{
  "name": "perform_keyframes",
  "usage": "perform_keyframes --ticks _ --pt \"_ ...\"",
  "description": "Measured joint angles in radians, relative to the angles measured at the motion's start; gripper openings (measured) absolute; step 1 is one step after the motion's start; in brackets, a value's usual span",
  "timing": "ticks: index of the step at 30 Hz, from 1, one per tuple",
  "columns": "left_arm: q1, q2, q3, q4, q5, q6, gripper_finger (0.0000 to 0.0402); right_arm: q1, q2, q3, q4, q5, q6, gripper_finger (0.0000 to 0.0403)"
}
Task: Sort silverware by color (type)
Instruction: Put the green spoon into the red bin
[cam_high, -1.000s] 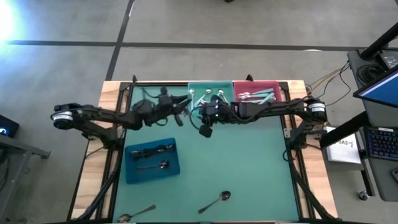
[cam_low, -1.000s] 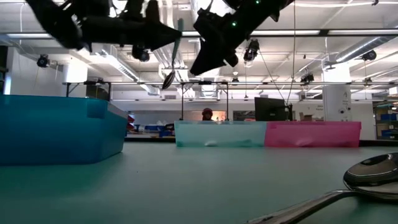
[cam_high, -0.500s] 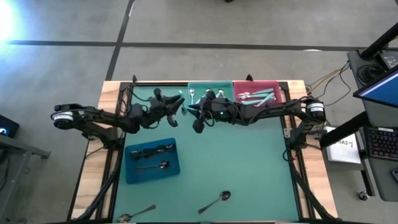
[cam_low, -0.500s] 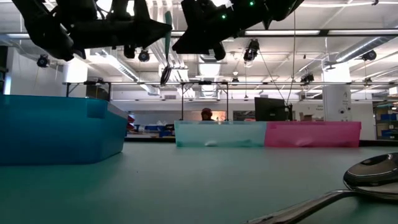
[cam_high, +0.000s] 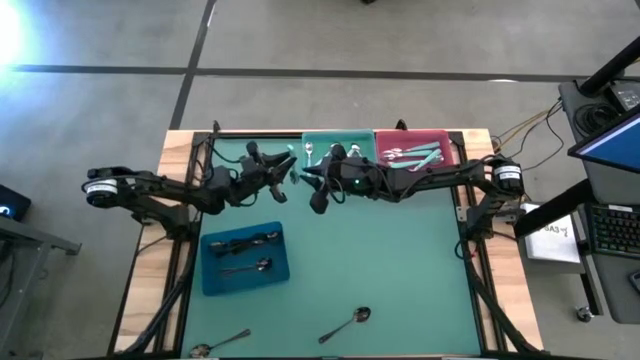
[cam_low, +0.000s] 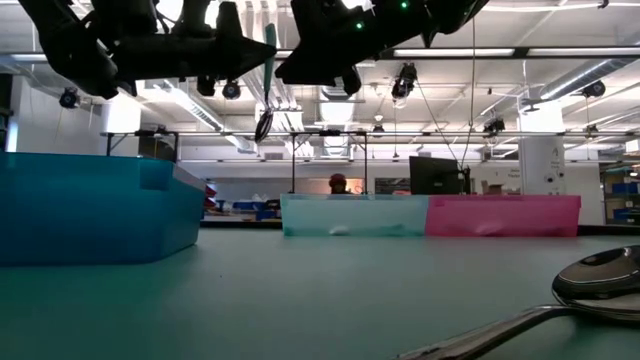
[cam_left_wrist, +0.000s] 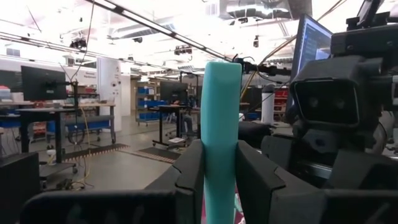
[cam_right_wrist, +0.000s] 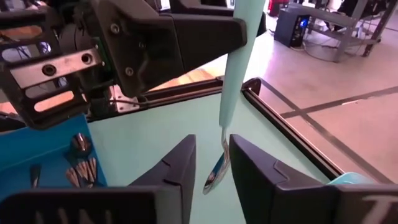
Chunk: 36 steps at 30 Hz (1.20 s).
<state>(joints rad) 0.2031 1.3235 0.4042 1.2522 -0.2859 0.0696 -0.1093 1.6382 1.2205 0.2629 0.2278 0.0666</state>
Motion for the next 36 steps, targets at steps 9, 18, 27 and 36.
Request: perform_keyframes --ticks 9,18,27,36 --pt "0.000 0.001 0.006 -0.014 0.042 -0.024 0.0049 0.000 0.000 0.000 0.042 -0.018 -0.014 0.0167" --pt "-0.007 0.001 0.008 -0.011 0.091 -0.079 0.0049 -0.007 0.000 0.001 0.067 -0.018 -0.028 0.0183" --pt "-0.010 0.060 0.066 -0.015 0.174 -0.082 0.0049 -0.016 0.000 0.001 0.079 -0.018 -0.026 0.0166" --pt "-0.012 0.116 0.105 -0.004 0.174 -0.083 0.0049 -0.019 0.000 0.001 0.059 -0.019 -0.066 0.0102"
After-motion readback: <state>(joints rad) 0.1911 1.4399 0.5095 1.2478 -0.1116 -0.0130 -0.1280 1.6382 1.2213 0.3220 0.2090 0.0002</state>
